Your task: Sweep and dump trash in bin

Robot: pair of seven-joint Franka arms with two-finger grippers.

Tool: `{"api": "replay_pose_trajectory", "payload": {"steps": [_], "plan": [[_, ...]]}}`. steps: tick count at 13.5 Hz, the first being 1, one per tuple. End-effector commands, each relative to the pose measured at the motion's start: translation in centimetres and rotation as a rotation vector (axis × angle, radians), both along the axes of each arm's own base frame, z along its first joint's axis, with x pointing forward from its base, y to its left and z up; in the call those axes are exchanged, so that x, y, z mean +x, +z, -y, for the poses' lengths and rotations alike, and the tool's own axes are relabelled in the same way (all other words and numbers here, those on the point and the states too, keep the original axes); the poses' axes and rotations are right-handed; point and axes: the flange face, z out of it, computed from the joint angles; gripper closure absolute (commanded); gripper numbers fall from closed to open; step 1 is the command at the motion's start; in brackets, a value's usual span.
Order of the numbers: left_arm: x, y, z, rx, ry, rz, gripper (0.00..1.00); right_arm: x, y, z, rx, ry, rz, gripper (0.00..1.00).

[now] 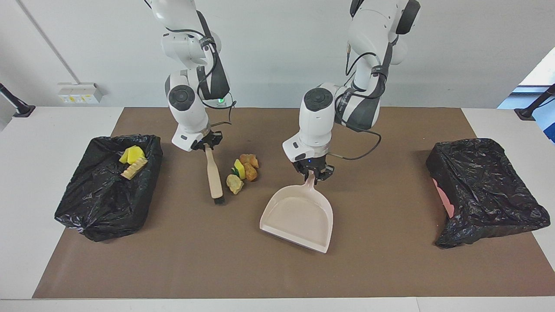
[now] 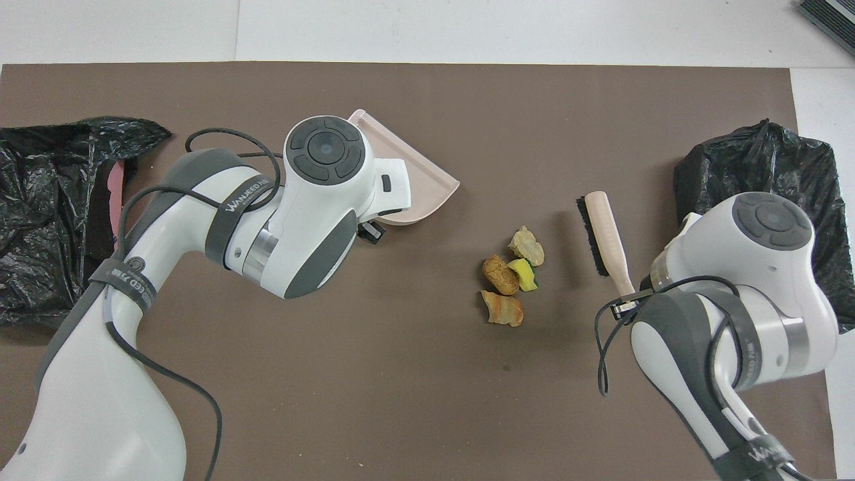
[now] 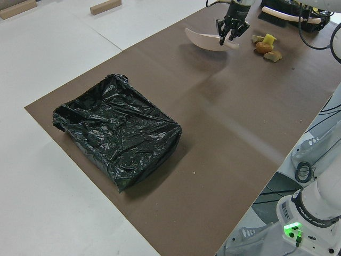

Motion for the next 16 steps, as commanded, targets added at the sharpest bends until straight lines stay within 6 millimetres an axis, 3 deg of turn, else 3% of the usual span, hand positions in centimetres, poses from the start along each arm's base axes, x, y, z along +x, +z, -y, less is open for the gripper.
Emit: {"api": "replay_pose_trajectory", "payload": {"steps": [1, 3, 4, 8, 10, 14, 16], "plan": [[-1.6, 1.0, -0.9, 0.023, -0.115, -0.029, 0.96, -5.3, -1.0, 0.3, -0.071, -0.023, 0.012, 1.0], [-2.0, 0.6, -3.4, 0.027, -0.25, -0.057, 1.0, -6.2, -1.3, -0.6, -0.075, -0.019, 0.005, 1.0], [-2.2, 0.3, -4.9, 0.031, -0.323, -0.08, 1.0, -6.5, -2.0, -2.0, -0.077, 0.011, -0.005, 1.0], [-4.3, -0.8, -6.3, 0.025, -0.657, -0.122, 1.0, -5.1, -5.9, -4.0, -0.048, 0.011, 0.002, 1.0], [-5.8, -1.8, -5.9, 0.016, -0.7, -0.081, 1.0, -4.9, -7.2, -6.2, -0.024, 0.02, 0.017, 1.0], [-7.7, -4.1, -2.8, 0.007, -0.767, -0.043, 1.0, -4.5, -8.1, -8.6, 0.031, 0.003, 0.039, 1.0], [-8.7, -4.6, -1.8, 0.007, -0.798, -0.024, 1.0, -5.2, -9.7, -12.0, 0.053, 0.034, 0.039, 1.0]]}}
